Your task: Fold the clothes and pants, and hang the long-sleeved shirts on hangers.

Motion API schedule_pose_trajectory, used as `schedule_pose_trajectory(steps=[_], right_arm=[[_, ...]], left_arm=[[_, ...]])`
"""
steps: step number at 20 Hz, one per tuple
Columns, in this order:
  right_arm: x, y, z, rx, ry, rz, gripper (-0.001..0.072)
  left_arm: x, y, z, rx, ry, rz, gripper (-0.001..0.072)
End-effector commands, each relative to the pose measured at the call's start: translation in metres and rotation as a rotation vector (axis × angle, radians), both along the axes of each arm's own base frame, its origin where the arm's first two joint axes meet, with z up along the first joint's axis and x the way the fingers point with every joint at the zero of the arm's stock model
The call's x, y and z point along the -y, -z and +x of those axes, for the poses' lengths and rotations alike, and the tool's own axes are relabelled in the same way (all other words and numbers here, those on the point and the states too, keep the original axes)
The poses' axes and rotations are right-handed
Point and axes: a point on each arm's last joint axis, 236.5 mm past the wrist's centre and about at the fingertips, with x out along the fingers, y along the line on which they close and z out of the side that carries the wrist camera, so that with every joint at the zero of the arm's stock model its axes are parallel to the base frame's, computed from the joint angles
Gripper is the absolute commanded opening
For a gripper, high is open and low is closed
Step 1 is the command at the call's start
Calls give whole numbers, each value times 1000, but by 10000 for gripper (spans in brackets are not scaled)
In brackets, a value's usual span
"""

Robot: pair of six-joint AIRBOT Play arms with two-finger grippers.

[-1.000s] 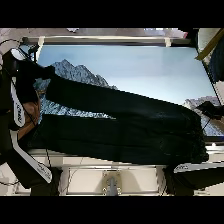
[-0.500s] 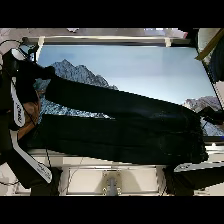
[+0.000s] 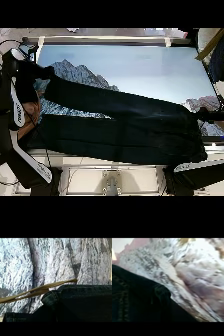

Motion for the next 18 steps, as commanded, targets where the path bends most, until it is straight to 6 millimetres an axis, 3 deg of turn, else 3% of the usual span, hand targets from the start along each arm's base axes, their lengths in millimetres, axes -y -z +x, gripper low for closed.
schedule_pose_trajectory(steps=[1, 4, 6, 8, 10, 13, 18], right_arm=[[-22, -46, 34, 186, -38, 125, 57], [-24, -105, 78, 359, -43, 118, 56], [-24, -131, 112, 426, -59, 29, 56], [-34, -147, 150, 486, -59, -69, 56], [-30, -142, 183, 487, 31, -186, 55], [-16, -121, 212, 464, 190, -253, 55], [-37, -74, 236, 427, 207, -252, 56]], left_arm=[[-8, -11, -1, 20, -15, 6, 14], [-44, -42, -9, 54, -103, 78, 13], [-71, -60, -18, 66, -184, 131, 14], [-80, -65, -25, 56, -193, 156, 13], [-95, -57, -30, 30, -212, 219, 14], [-123, -41, -28, 15, -317, 293, 14], [-106, -15, 23, 136, -292, 279, 14]])
